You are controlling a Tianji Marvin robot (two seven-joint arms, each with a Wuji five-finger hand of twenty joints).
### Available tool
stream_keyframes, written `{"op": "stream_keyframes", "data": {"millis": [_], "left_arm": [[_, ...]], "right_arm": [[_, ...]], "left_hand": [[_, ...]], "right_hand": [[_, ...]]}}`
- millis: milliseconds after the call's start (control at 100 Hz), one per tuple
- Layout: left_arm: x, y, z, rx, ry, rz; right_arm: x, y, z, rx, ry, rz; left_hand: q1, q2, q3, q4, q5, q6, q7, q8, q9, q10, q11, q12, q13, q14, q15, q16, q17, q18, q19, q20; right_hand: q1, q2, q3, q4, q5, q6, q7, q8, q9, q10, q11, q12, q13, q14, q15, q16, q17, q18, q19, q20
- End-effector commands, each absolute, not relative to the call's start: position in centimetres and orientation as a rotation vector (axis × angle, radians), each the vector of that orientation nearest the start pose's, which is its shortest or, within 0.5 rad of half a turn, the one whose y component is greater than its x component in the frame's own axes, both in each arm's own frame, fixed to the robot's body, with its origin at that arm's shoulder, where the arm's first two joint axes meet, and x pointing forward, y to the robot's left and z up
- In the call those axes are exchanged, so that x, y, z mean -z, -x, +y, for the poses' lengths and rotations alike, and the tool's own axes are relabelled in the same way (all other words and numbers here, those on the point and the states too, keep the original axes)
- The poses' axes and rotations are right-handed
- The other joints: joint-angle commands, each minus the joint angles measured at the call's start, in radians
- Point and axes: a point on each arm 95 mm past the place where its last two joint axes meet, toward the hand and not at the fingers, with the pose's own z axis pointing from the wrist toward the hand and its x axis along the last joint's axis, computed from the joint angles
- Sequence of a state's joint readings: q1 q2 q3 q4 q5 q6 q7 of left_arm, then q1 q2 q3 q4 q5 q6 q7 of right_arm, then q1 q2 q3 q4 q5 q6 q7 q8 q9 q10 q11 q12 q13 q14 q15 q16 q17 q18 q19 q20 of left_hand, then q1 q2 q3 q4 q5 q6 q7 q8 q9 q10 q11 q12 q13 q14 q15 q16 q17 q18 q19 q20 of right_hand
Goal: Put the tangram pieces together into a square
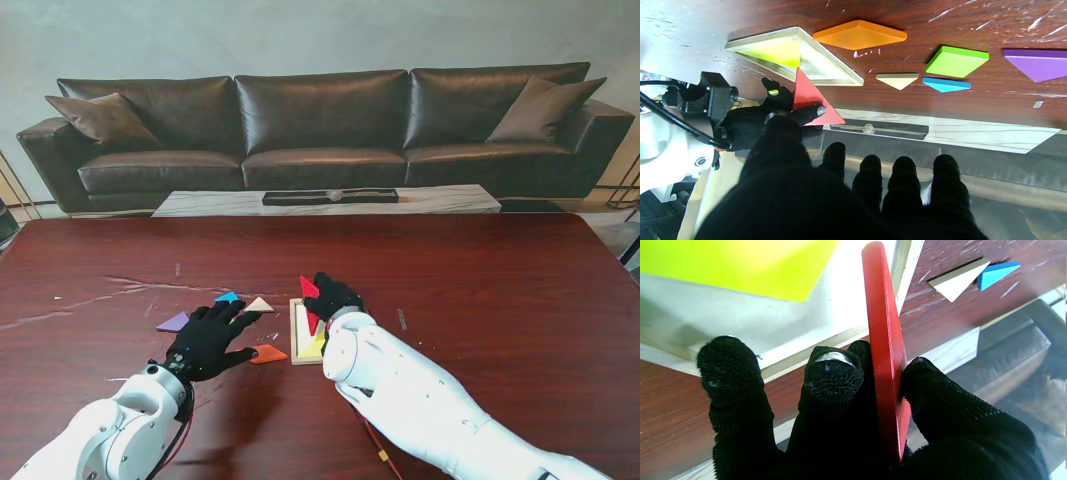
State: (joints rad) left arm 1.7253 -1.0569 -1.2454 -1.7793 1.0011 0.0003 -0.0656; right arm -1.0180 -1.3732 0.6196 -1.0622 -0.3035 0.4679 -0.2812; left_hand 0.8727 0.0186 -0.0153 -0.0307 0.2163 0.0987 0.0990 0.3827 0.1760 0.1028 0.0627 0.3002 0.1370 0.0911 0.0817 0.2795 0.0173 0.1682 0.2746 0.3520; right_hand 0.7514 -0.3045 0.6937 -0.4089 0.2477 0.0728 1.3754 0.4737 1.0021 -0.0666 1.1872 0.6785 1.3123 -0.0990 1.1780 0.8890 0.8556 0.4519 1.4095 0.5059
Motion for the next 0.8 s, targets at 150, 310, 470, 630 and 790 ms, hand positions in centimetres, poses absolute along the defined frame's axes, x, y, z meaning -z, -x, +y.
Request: {"op": "stream_keyframes", "data": {"millis": [150,310,470,630,790], "left_arm": [[32.2,-35.2,-0.9,1.469,1.242,1.597],[32.3,-35.2,-0.8,1.471,1.241,1.593],[32.3,-35.3,-0.8,1.474,1.242,1.594],[32.3,-35.3,-0.8,1.474,1.242,1.594],[32.4,-35.3,-0.9,1.474,1.242,1.597]], "right_arm": [[36.9,-47.8,16.8,-1.401,-1.828,1.173],[37.2,-47.6,16.7,-1.365,-1.833,1.183],[37.5,-47.6,16.3,-1.327,-1.826,1.213],[37.6,-47.6,16.0,-1.307,-1.825,1.240],[37.6,-47.4,15.8,-1.281,-1.809,1.275]], "left_hand": [[0.018,0.037,-0.002,0.025,-0.010,-0.007,-0.016,-0.002,-0.005,0.005,0.006,0.002,0.006,-0.022,-0.005,0.005,-0.002,0.004,-0.007,0.014],[0.017,0.037,-0.002,0.024,-0.010,-0.007,-0.016,-0.002,-0.005,0.004,0.005,0.002,0.005,-0.021,-0.005,0.005,-0.002,0.003,-0.007,0.014],[0.017,0.037,-0.002,0.024,-0.009,-0.007,-0.016,-0.002,-0.007,0.004,0.005,0.002,0.004,-0.021,-0.006,0.005,-0.002,0.004,-0.007,0.014],[0.016,0.038,-0.002,0.024,-0.009,-0.007,-0.016,-0.002,-0.008,0.004,0.004,0.002,0.003,-0.022,-0.006,0.005,-0.003,0.004,-0.008,0.014],[0.016,0.037,-0.002,0.024,-0.009,-0.007,-0.016,-0.001,-0.009,0.005,0.004,0.001,0.003,-0.022,-0.006,0.005,-0.002,0.005,-0.008,0.014]], "right_hand": [[0.137,0.058,0.155,0.061,-0.063,0.012,0.035,0.002,0.076,-0.037,0.026,-0.046,0.005,0.041,0.024,-0.013,-0.031,0.046,0.053,-0.006],[0.127,0.049,0.147,0.061,-0.059,0.014,0.038,0.007,0.075,-0.029,0.022,-0.056,0.004,0.059,0.019,-0.018,-0.040,0.051,0.059,-0.008],[0.088,0.051,0.123,0.077,-0.052,-0.008,0.035,0.012,0.066,-0.024,0.017,-0.068,0.003,0.072,0.011,-0.026,-0.066,0.050,0.075,-0.006],[-0.012,0.057,0.094,0.111,-0.063,-0.014,0.023,0.011,0.034,-0.031,0.015,-0.068,0.003,0.068,-0.017,-0.041,-0.076,0.045,0.079,-0.008],[-0.085,0.043,0.081,0.120,-0.084,-0.008,0.003,0.016,0.001,-0.036,0.014,-0.063,0.002,0.068,-0.049,-0.052,-0.097,0.034,0.082,-0.005]]}}
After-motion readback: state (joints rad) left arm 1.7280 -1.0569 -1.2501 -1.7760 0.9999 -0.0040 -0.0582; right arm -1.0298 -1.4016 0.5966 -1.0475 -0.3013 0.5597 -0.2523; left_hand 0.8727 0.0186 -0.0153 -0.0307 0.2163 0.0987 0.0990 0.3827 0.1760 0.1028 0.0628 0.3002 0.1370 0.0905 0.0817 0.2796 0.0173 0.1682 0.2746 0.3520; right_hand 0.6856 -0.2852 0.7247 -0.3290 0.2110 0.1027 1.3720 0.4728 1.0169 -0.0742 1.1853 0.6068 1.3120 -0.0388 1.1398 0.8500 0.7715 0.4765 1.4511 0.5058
